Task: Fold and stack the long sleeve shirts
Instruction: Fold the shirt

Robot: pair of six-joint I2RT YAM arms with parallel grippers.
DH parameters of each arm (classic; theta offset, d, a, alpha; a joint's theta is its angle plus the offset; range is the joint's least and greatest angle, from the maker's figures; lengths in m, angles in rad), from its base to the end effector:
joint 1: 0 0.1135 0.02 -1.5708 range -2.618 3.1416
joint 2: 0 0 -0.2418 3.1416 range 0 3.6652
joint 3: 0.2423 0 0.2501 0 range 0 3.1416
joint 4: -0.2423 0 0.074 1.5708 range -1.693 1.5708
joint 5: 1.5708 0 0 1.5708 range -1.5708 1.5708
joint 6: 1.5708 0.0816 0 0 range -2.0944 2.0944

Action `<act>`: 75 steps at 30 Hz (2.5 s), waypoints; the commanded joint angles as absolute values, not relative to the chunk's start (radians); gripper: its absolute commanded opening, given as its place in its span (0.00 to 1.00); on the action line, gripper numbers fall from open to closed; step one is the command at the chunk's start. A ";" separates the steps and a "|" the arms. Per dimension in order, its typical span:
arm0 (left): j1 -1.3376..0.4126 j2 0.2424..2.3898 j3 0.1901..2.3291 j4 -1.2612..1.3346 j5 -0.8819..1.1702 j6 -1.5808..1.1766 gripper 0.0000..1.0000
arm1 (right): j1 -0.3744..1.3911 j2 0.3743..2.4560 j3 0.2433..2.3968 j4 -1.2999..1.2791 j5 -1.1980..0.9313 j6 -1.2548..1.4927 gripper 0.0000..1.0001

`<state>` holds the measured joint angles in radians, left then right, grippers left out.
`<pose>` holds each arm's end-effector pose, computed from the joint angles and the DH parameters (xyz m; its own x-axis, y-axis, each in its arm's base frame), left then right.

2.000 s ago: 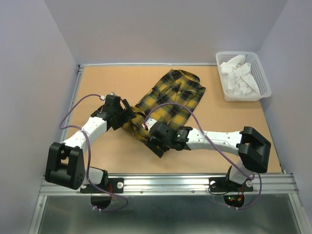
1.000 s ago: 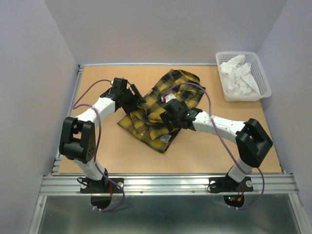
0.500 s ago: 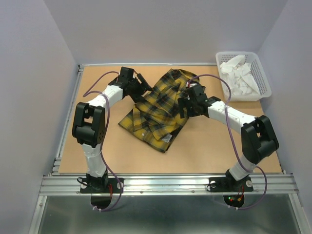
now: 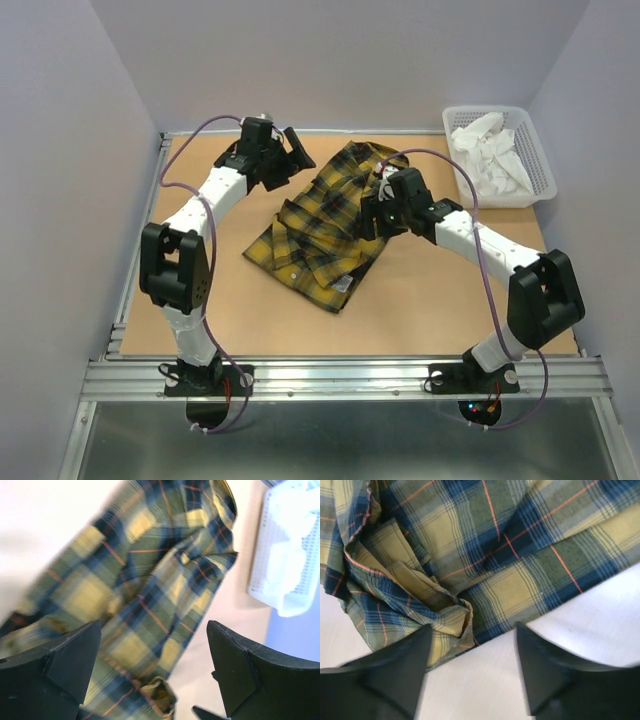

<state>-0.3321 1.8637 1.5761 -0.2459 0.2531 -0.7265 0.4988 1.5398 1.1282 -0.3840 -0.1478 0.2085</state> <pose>0.4390 -0.1730 0.2559 -0.7044 -0.4373 -0.5590 0.0690 0.7417 -0.6671 0.3168 0.1863 0.2025 -0.7303 -0.1647 -0.6629 -0.4216 0.8723 0.2478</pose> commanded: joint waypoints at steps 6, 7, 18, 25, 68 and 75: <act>-0.304 1.501 1.275 -0.308 0.058 -0.514 0.98 | 0.436 1.611 1.069 -0.163 -0.323 0.393 0.53; -0.302 1.477 1.243 -0.307 0.051 -0.505 0.98 | 0.431 1.633 1.060 -0.152 -0.334 0.412 0.50; -0.299 1.256 0.911 -0.268 0.040 -0.488 0.98 | 0.425 1.755 0.996 -0.014 -0.557 0.468 0.63; -0.299 1.256 0.897 -0.272 0.040 -0.483 0.98 | 0.433 1.769 0.997 0.018 -0.667 0.454 0.58; -0.295 1.227 0.758 -0.213 0.066 -0.518 0.97 | 0.397 1.342 0.893 -0.295 0.091 0.423 0.43; -0.295 1.342 0.784 -0.147 0.126 -0.526 0.94 | 0.397 1.390 0.949 -0.325 0.135 0.428 0.40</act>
